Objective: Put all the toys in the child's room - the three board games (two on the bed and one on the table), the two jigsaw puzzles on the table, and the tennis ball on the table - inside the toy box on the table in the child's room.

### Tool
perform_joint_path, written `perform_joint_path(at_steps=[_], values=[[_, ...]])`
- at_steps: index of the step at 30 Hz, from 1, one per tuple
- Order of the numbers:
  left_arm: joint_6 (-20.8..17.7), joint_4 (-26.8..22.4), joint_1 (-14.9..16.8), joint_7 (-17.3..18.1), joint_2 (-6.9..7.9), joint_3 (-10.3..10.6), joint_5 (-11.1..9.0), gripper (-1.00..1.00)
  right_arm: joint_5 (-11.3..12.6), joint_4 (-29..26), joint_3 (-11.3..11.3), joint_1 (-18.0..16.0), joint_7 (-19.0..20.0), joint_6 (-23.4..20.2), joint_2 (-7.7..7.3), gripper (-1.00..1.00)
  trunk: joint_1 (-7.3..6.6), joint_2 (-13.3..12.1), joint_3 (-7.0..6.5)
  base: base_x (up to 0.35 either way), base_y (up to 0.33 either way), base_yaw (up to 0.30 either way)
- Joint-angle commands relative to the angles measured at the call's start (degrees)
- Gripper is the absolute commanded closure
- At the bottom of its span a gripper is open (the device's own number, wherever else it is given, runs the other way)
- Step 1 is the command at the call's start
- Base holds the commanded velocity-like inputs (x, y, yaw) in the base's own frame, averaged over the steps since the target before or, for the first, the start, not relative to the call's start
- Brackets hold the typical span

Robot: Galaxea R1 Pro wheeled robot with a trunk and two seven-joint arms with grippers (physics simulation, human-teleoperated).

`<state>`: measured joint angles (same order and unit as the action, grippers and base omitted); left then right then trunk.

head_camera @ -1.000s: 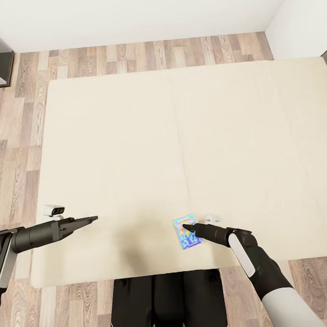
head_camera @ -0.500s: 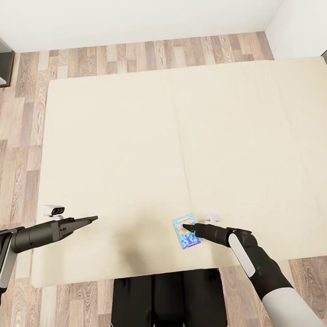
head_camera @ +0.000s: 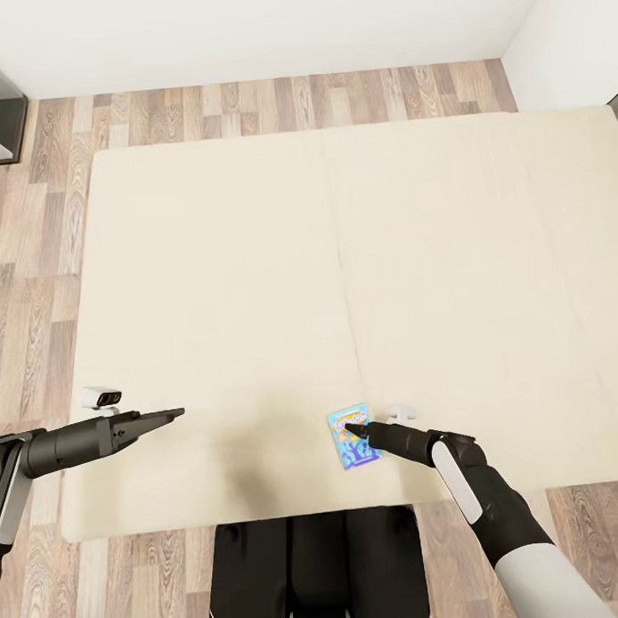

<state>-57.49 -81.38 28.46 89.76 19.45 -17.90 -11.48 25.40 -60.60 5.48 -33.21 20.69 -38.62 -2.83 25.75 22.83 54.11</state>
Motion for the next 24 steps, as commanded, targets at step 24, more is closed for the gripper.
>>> perform_joint_path(at_steps=[24], values=[[-0.6,0.0,0.0,0.2,0.03,0.0,0.0,-1.0,0.1,-0.1,0.1,0.0,0.0,-0.2,-0.07,-1.0,0.03,0.1,0.06,-0.004,0.027,0.0]])
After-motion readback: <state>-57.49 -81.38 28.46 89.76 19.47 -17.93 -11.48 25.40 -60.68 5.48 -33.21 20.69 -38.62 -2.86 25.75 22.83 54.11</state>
